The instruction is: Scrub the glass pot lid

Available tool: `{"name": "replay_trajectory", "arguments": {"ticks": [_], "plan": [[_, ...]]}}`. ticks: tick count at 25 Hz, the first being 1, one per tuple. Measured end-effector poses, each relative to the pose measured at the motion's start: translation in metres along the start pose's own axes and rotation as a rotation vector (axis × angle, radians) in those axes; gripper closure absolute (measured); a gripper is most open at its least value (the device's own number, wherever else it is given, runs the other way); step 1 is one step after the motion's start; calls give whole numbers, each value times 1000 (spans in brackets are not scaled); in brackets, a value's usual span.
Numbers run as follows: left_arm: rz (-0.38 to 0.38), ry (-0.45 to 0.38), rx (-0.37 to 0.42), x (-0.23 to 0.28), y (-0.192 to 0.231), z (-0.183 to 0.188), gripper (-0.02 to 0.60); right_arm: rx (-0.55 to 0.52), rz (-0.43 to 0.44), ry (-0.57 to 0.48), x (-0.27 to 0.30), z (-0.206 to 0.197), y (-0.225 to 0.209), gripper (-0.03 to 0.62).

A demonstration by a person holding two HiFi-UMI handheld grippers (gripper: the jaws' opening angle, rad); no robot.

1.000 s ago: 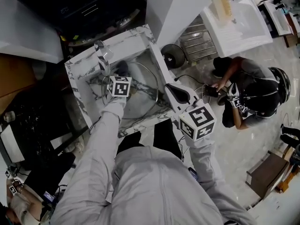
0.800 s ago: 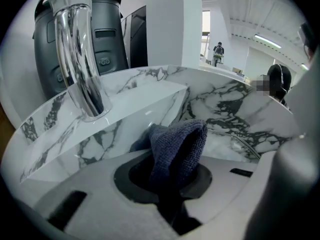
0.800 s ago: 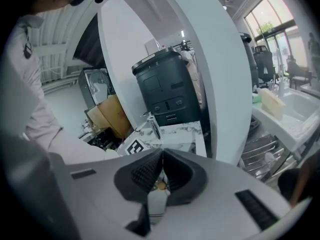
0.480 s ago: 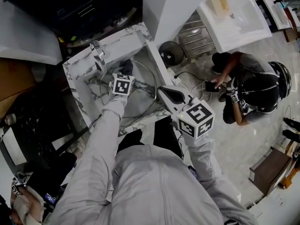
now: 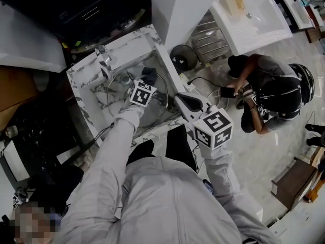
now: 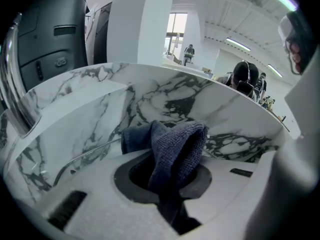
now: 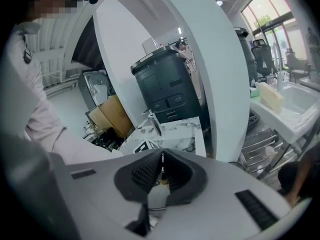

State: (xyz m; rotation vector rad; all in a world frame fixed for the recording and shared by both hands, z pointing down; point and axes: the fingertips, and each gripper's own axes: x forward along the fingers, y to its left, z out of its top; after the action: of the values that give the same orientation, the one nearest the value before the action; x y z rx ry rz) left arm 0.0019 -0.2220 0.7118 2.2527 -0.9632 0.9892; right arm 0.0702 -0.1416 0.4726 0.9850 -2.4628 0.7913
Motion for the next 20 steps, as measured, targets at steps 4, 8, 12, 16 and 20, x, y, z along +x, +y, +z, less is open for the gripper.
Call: {"name": "replay_trajectory", "arguments": {"ticks": [4, 8, 12, 16, 20], "plan": [[-62, 11, 44, 2, -17, 1, 525, 18, -24, 7, -3, 1, -6, 565], [-114, 20, 68, 1, -34, -2, 525, 21, -33, 2, -6, 1, -7, 565], [-178, 45, 106, 5, -52, -12, 525, 23, -28, 10, -11, 0, -7, 565], [-243, 69, 153, 6, -67, -18, 525, 1, -31, 20, -12, 1, -4, 565], [-274, 102, 180, -1, -78, -23, 525, 10, -39, 12, -14, 3, -3, 565]]}}
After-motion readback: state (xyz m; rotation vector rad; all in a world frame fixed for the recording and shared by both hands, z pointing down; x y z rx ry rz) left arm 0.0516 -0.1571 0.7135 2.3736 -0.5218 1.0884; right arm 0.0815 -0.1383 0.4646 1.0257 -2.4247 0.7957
